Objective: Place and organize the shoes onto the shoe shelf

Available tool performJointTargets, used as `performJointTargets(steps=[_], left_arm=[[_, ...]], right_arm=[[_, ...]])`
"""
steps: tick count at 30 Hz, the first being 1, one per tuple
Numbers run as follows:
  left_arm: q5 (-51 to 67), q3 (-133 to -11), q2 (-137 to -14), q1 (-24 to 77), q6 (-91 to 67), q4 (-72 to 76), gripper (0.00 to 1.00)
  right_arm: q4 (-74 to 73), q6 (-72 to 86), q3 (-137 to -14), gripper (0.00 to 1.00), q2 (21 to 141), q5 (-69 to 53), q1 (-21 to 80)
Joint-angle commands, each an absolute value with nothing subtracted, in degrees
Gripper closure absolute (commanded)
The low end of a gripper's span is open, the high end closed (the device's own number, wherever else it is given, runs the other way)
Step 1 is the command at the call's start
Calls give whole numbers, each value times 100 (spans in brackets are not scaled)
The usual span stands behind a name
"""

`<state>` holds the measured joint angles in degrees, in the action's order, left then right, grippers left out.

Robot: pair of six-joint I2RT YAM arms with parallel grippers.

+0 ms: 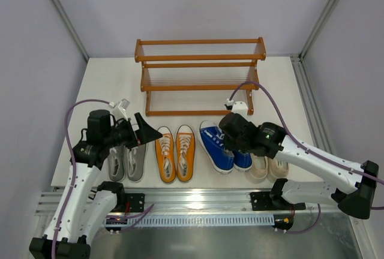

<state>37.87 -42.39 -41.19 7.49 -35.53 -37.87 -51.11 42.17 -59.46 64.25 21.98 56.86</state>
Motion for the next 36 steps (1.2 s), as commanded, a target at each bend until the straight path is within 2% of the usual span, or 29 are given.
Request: performJointTargets(steps=[1,4,13,16,22,31,36], left_arm=[[3779,-4473,-4096,765,-3568,-3691,0],[3753,-4500,-4078,756,-3560,-3709,0],[3735,-4412,-4061,756,-3647,-3560,0],[3735,-4412,-4087,756,-3648,-3533,0],[3709,-4412,-4210,756,-3604,-3525,0],[3727,-4394,-4333,756,-3674,-3402,0],[3753,-4342,-4280,756,-3805,-3270,0]], right_arm=[[-5115,3807,-6477,96,6065,2435,5739],[-5299,3552,-6837,96,5924,2522,5748],[-5783,2480,-9235,96,6371,3453,5748],[-5757,2075,-10130,96,6661,3752,5748],[-5072,900,-10932,96,7310,4411,5661],[-4343,54,-12742,96,8823,3542,3965],[-3429,-404,-12902,96,9464,3331,3455]])
